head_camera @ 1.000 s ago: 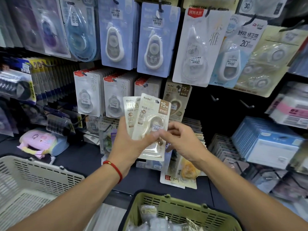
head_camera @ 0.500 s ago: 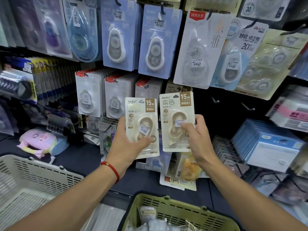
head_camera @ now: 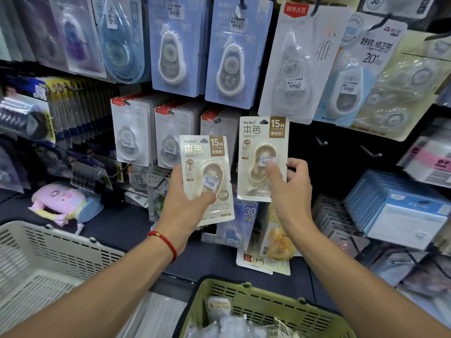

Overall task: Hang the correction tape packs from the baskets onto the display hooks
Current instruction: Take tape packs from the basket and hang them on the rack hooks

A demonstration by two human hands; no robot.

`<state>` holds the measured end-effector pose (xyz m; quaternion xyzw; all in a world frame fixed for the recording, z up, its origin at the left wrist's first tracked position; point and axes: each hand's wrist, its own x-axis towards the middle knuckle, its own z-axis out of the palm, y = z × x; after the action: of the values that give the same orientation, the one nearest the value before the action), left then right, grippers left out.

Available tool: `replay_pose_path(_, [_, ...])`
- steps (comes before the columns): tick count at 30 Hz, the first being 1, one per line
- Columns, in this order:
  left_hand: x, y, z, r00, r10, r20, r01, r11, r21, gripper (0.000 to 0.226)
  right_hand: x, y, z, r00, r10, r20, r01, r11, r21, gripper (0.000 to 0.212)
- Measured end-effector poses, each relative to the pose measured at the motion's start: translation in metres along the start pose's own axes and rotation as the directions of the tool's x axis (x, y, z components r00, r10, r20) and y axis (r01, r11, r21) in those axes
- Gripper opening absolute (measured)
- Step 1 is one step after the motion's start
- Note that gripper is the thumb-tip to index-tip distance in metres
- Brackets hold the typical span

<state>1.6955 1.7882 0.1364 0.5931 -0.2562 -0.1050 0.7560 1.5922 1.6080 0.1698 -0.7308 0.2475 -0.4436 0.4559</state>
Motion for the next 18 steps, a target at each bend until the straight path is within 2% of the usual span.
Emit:
replay_pose_path(8, [0.0,-0.003,-0.001,1.0,0.001,-0.016,-0.001,1.0,0.021,0.056,-0.007,0.008,0.002,0.995,0.015,-0.099,-0.013,1.0,0.014,0.032])
replay_pose_path(11, [0.0,-0.003,0.0,1.0,-0.001,-0.011,0.002,1.0,0.027,0.059,0.002,0.015,0.001,0.997,0.077,-0.004,-0.077,0.996,-0.042,0.043])
replay_pose_path(15, [-0.001,-0.004,0.004,1.0,-0.006,-0.011,0.007,1.0,0.021,0.059,0.017,0.037,-0.002,0.931,0.343,0.127,-0.323,0.934,-0.153,0.065])
replay_pose_path(18, [-0.002,-0.003,0.009,1.0,-0.002,0.015,0.001,1.0,0.031,0.058,0.016,0.044,-0.004,0.873,0.429,0.234,-0.381,0.897,-0.225,0.04])
